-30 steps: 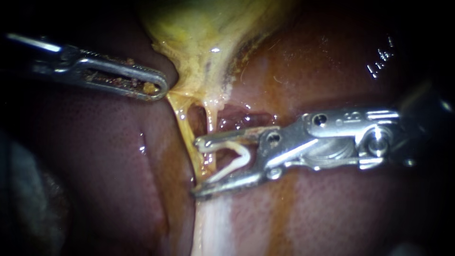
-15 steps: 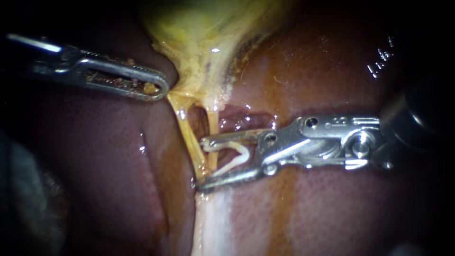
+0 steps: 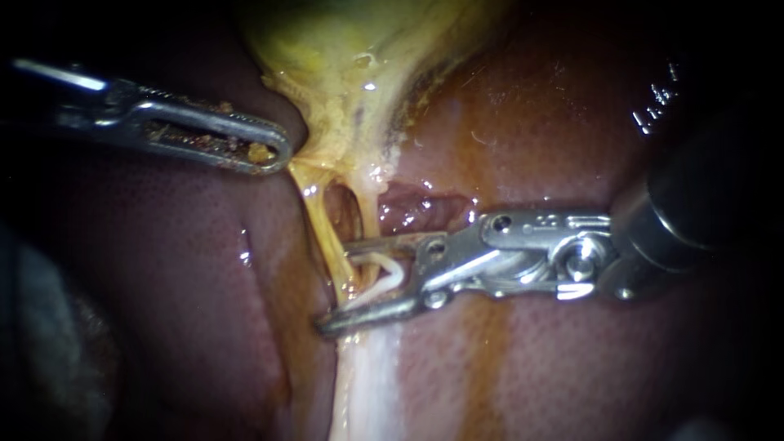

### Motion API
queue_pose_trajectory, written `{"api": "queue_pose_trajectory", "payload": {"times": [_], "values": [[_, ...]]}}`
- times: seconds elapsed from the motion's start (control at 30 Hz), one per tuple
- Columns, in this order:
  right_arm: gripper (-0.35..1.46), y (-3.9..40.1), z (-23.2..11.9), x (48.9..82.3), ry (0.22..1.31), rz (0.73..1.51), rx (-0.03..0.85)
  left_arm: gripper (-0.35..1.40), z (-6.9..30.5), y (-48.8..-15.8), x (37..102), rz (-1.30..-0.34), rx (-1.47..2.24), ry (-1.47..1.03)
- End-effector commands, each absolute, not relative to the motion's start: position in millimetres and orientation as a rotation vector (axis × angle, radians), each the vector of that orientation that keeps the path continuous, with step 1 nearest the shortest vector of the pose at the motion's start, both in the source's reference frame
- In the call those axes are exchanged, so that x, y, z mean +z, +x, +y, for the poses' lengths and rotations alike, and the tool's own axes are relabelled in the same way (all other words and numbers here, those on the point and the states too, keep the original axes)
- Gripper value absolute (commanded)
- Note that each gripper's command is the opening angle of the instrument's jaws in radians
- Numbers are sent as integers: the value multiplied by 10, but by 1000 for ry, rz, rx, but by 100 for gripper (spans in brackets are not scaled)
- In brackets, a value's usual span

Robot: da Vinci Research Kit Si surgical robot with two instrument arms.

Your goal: Clipping first clip left tube

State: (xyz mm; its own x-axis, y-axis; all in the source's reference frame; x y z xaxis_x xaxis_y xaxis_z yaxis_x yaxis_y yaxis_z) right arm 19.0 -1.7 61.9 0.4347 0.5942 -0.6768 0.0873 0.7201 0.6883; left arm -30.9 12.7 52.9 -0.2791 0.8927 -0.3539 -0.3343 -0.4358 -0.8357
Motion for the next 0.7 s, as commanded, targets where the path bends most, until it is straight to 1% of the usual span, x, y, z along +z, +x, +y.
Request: {"api": "queue_pose_trajectory", "payload": {"times": [0.03, 0.2, 0.4, 0.7], "values": [[49, 193, -17, 619, 735, 1102, 351, -35, 127, -309, 529, -815, 1831, -1076], [49, 204, -21, 614, 747, 1121, 348, -35, 127, -310, 529, -815, 1831, -1075], [49, 210, -29, 600, 774, 1146, 328, -35, 127, -310, 529, -815, 1831, -1075], [49, 213, -33, 561, 818, 1194, 313, -35, 127, -309, 529, -815, 1831, -1076]]}}
